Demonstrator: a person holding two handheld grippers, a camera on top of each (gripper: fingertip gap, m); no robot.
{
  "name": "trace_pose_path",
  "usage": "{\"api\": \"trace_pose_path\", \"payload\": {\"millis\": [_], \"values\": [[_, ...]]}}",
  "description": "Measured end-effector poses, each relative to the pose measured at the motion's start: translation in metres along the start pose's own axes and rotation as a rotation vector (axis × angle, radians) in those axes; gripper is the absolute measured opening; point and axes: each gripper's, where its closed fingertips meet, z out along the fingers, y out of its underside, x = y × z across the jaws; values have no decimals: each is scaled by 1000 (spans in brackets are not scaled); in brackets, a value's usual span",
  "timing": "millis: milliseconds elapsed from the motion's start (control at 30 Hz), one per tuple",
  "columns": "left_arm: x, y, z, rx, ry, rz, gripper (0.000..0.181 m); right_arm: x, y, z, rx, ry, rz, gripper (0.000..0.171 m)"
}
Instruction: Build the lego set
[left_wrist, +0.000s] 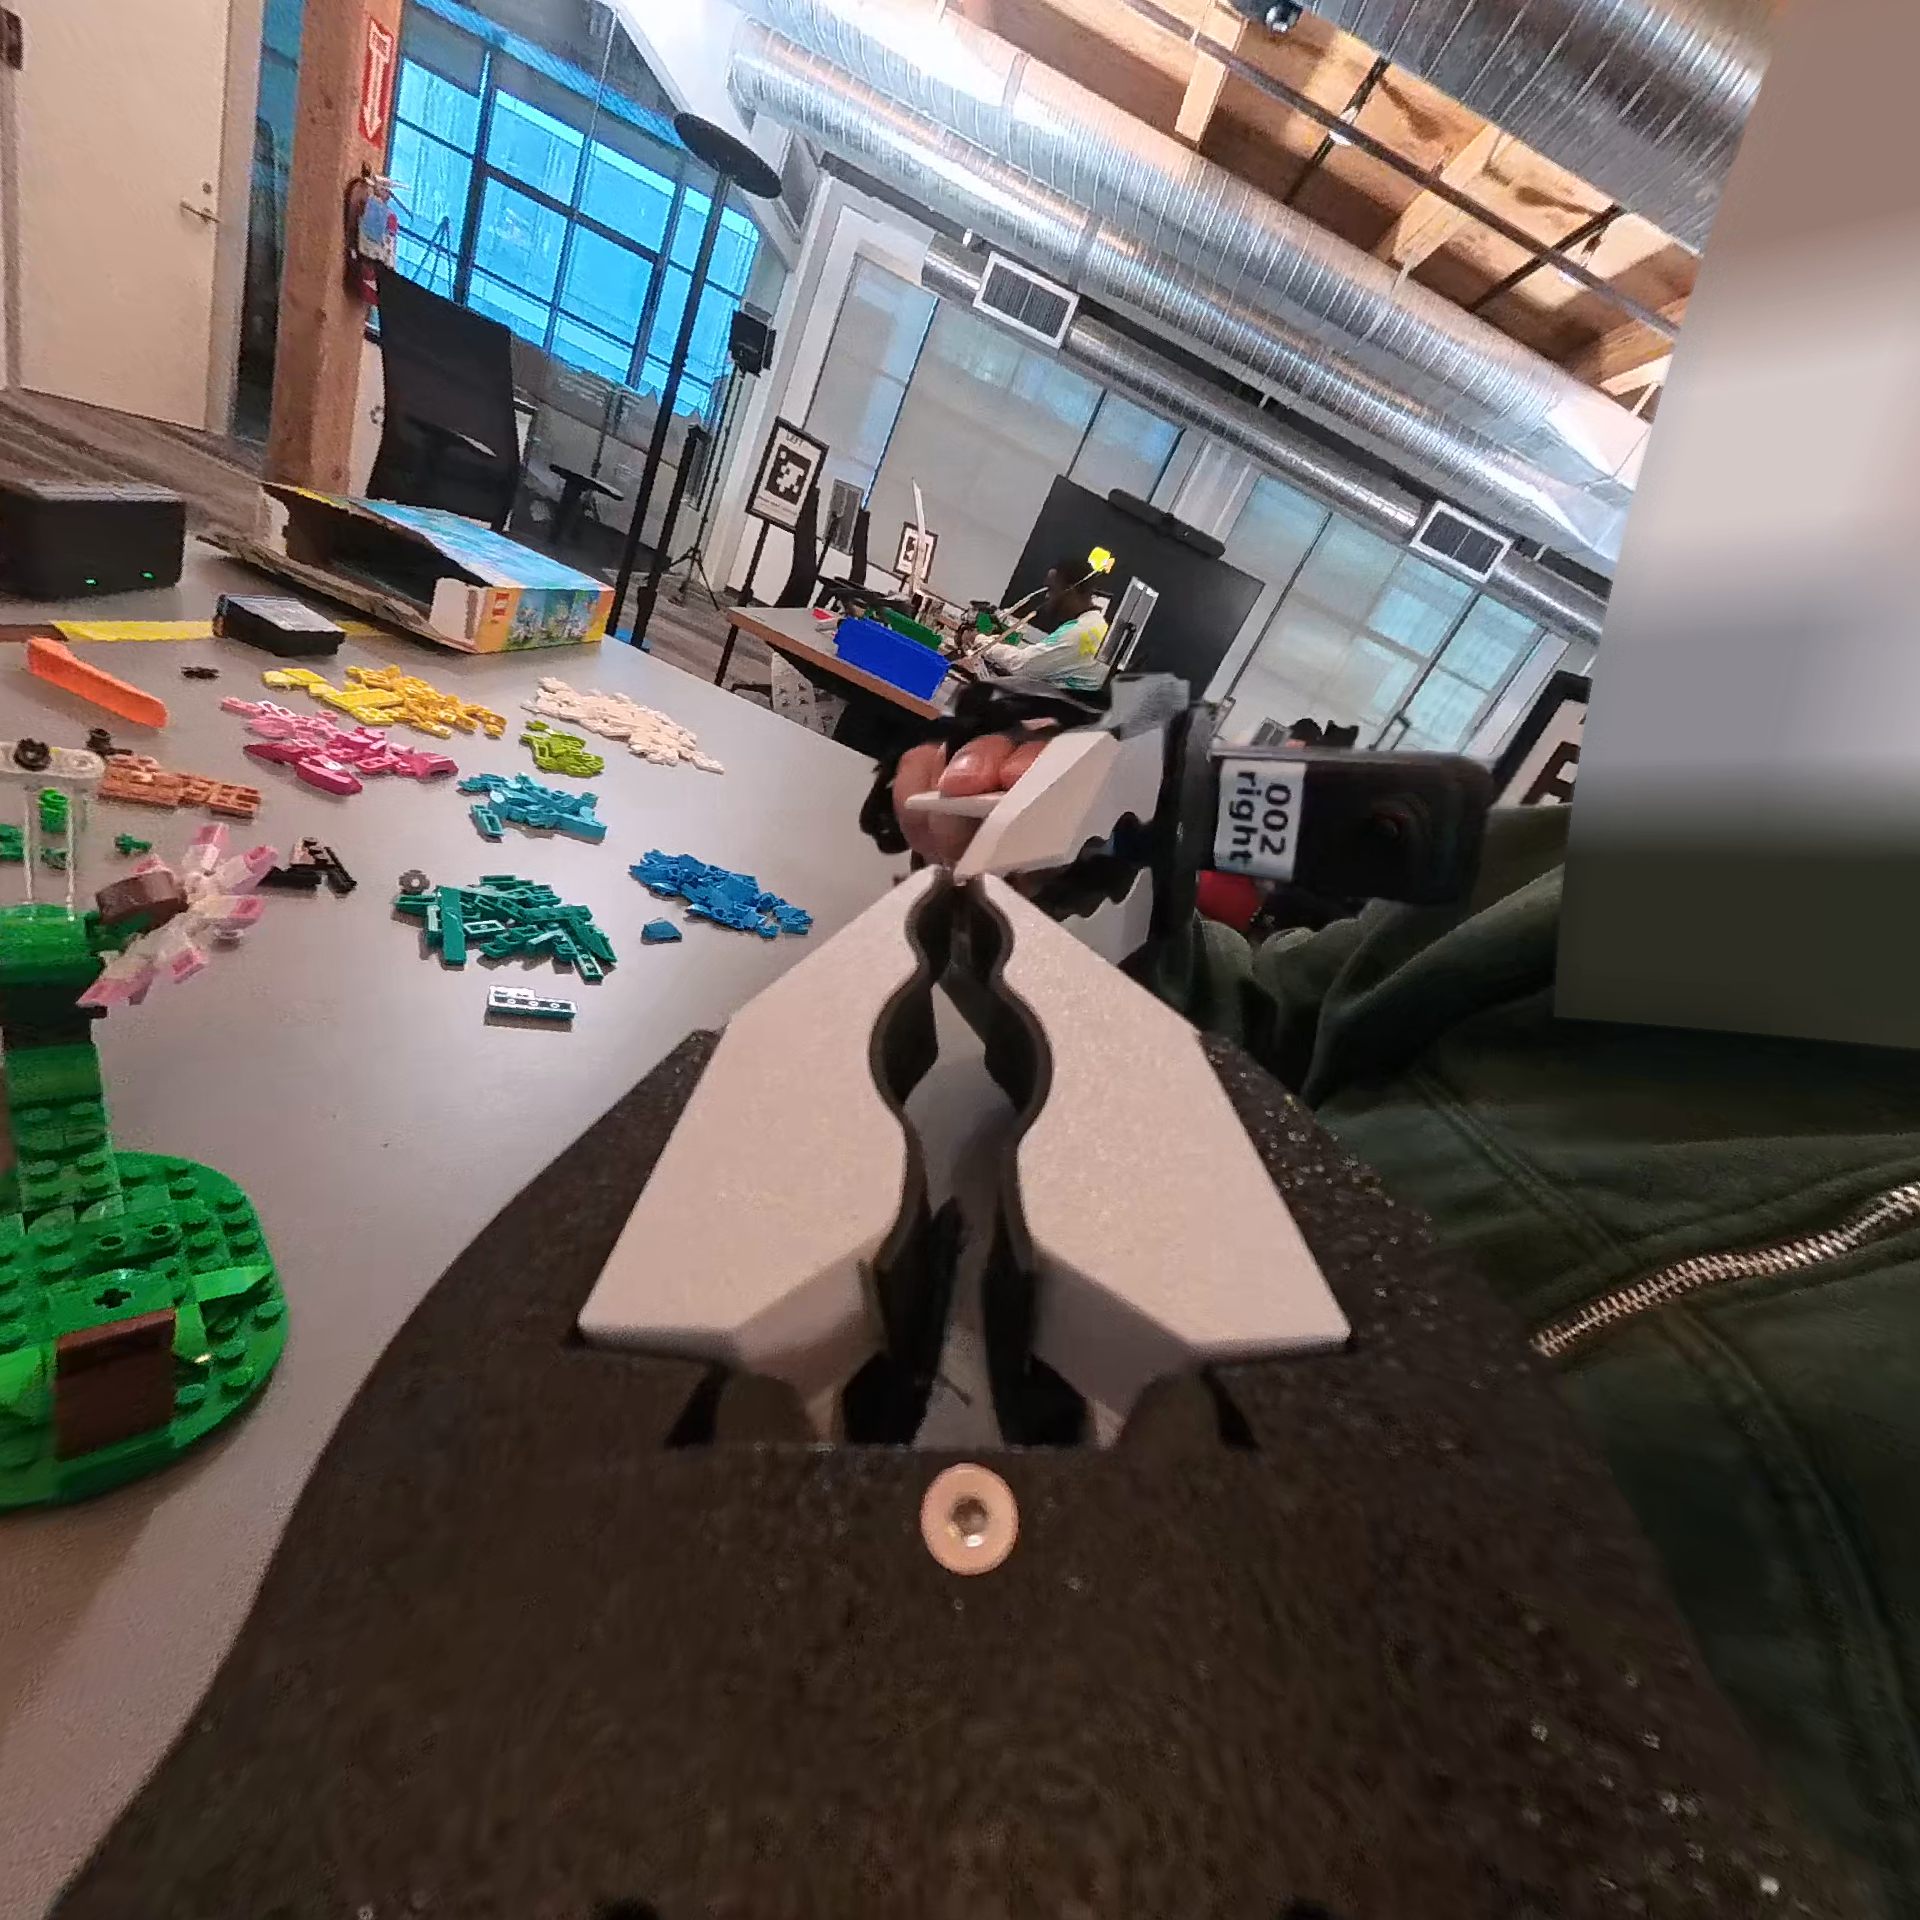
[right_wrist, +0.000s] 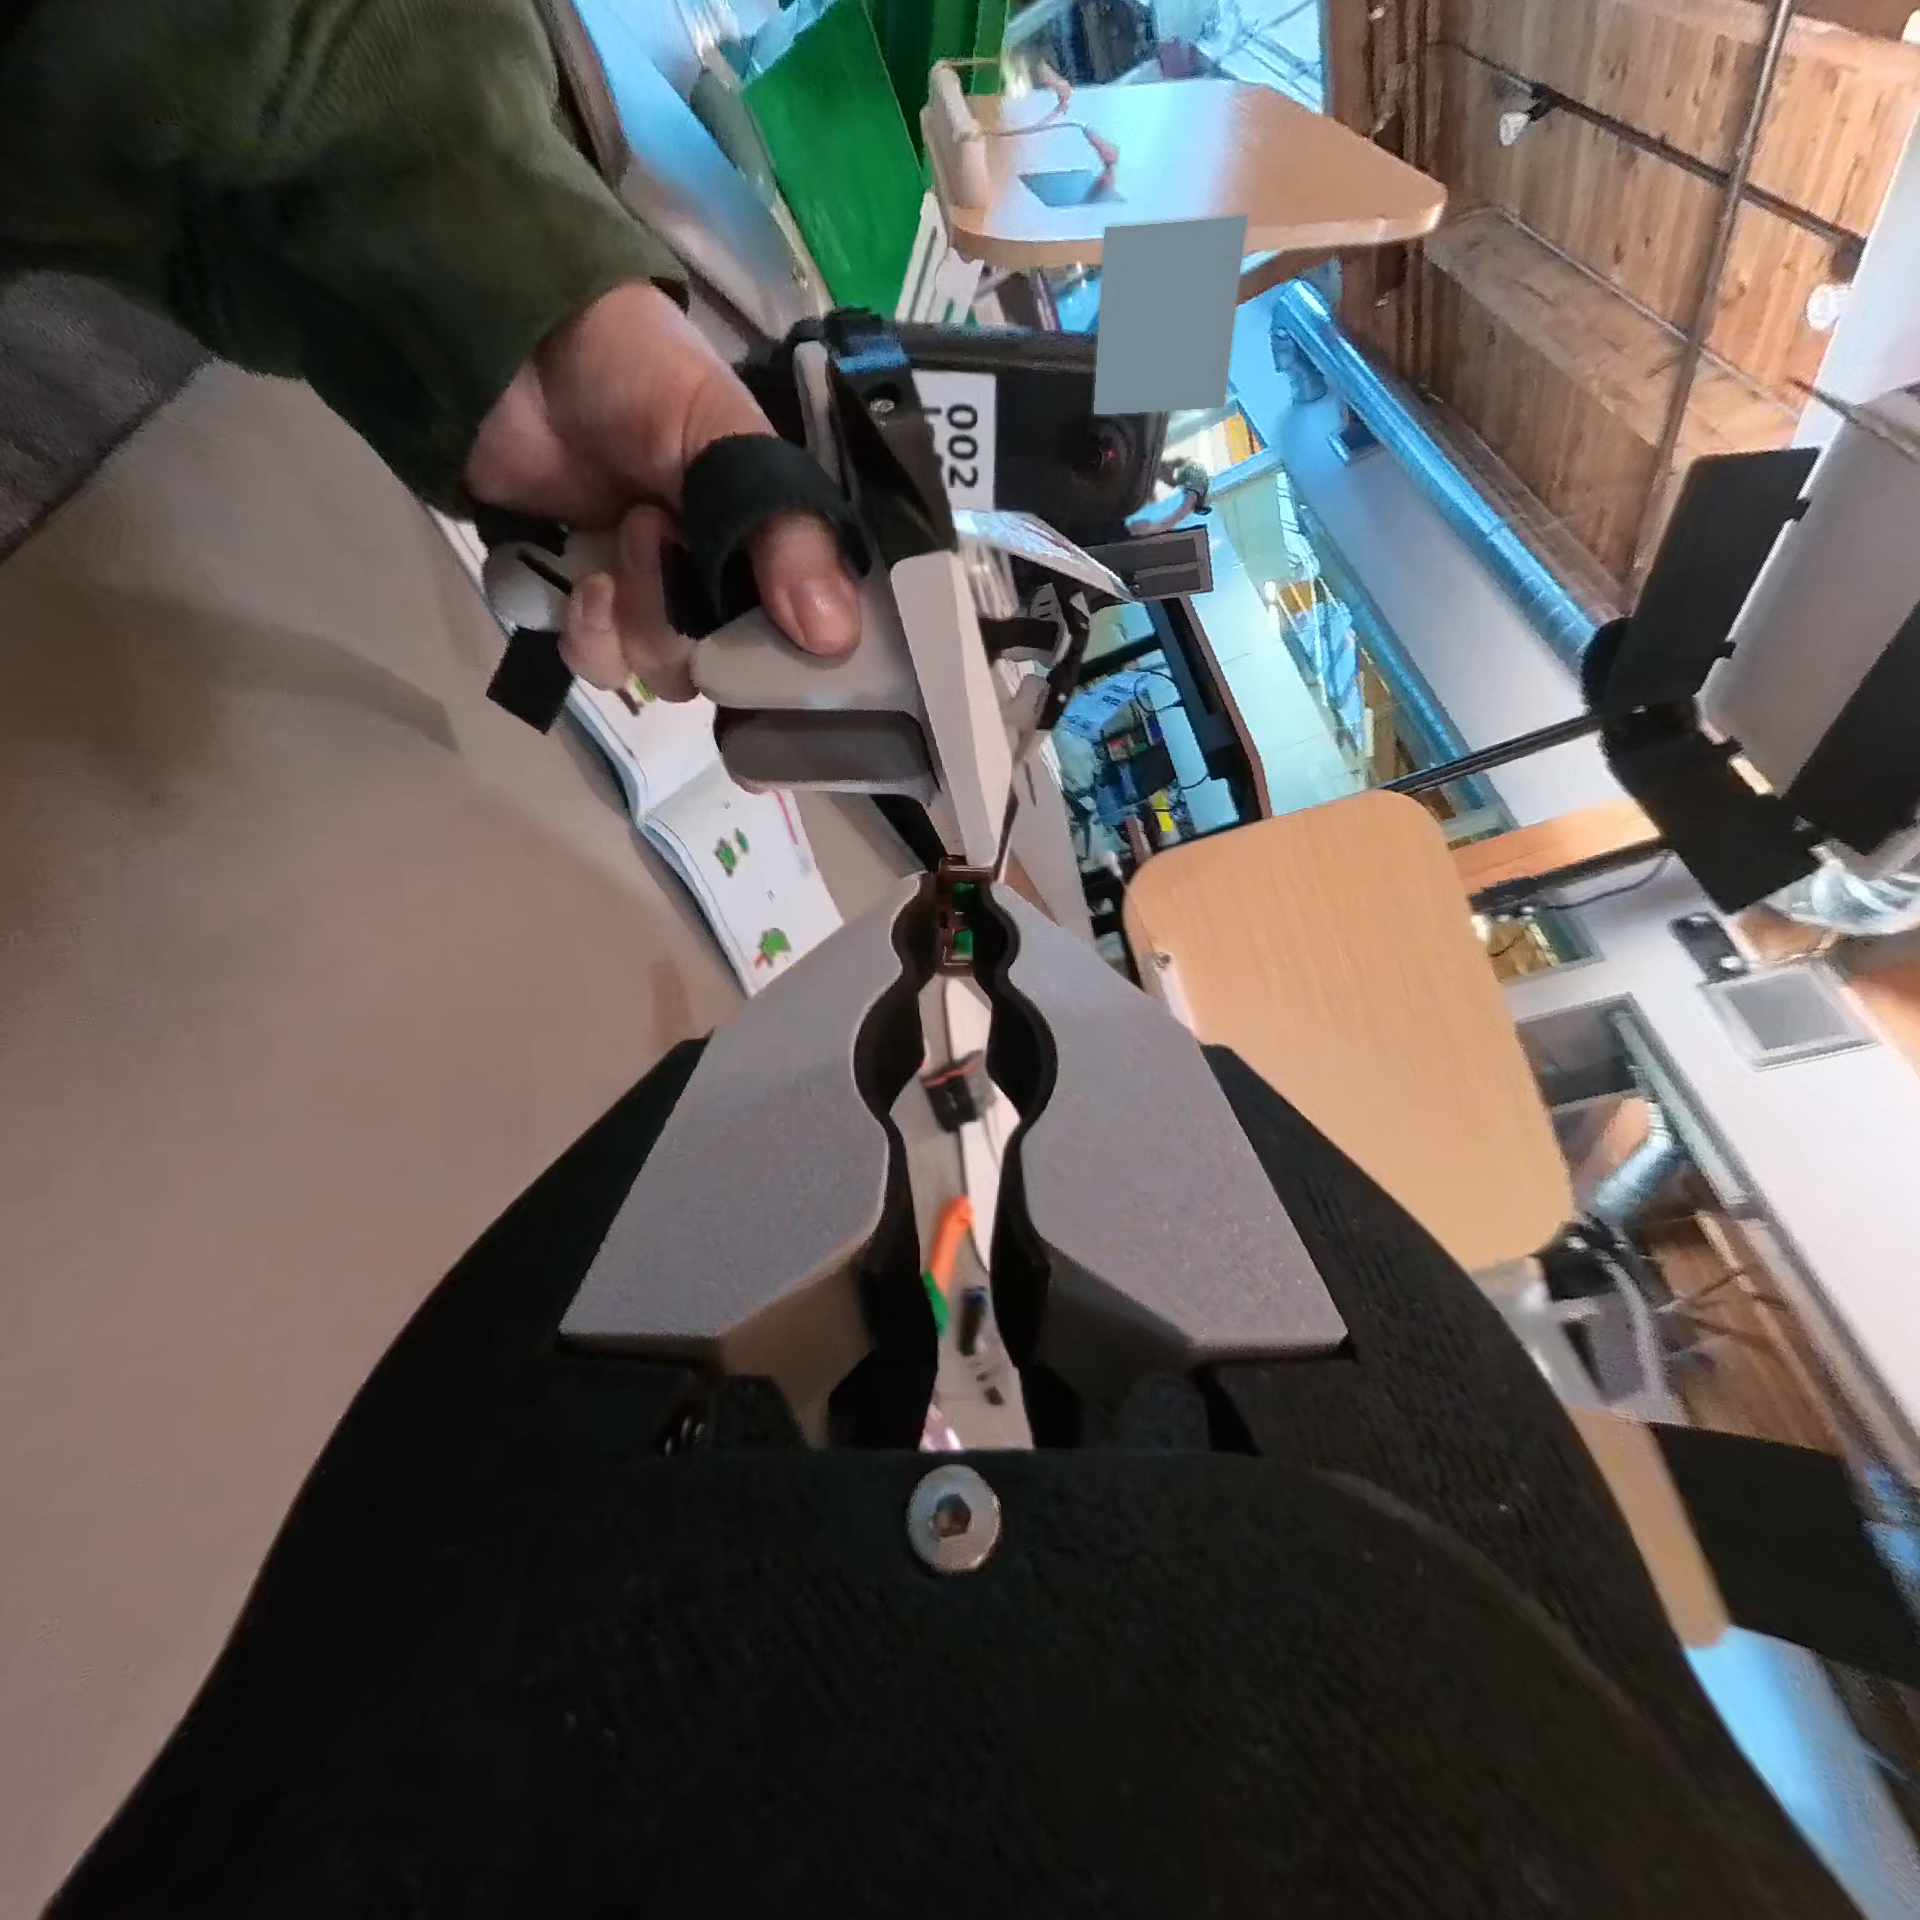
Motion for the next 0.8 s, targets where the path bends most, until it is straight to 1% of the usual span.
{"api": "trace_pose_path", "payload": {"millis": [67, 100, 133, 167, 200, 233, 333, 400, 500, 800], "values": [[4, -1, 1, 1, 12, 33, 0, 2, -4, -3, 67, -9, 93, 4], [9, -3, 1, 4, 20, 81, 0, 4, -8, -4, 113, -16, 158, 4], [12, -5, 2, 13, 16, 146, 0, 6, -10, -6, 155, -23, 221, 4], [15, -6, 3, 12, 0, 228, 5, 7, -10, -7, 181, -37, 280, 5], [20, -6, 4, 4, -3, 310, 17, 9, -9, -9, 205, -49, 334, 5], [23, -5, 4, -2, -15, 384, 20, 10, -10, -11, 244, -61, 381, 5], [24, 1, 6, -54, -68, 556, 20, 10, -16, -18, 346, -105, 493, 5], [25, 5, 8, -80, -65, 586, 20, 10, -20, -21, 396, -128, 538, 5], [30, 3, 9, -51, -45, 601, 15, 8, -24, -23, 433, -157, 566, 5], [27, 11, 13, -89, -62, 660, 9, 4, -25, -22, 460, -196, 600, 5]]}}
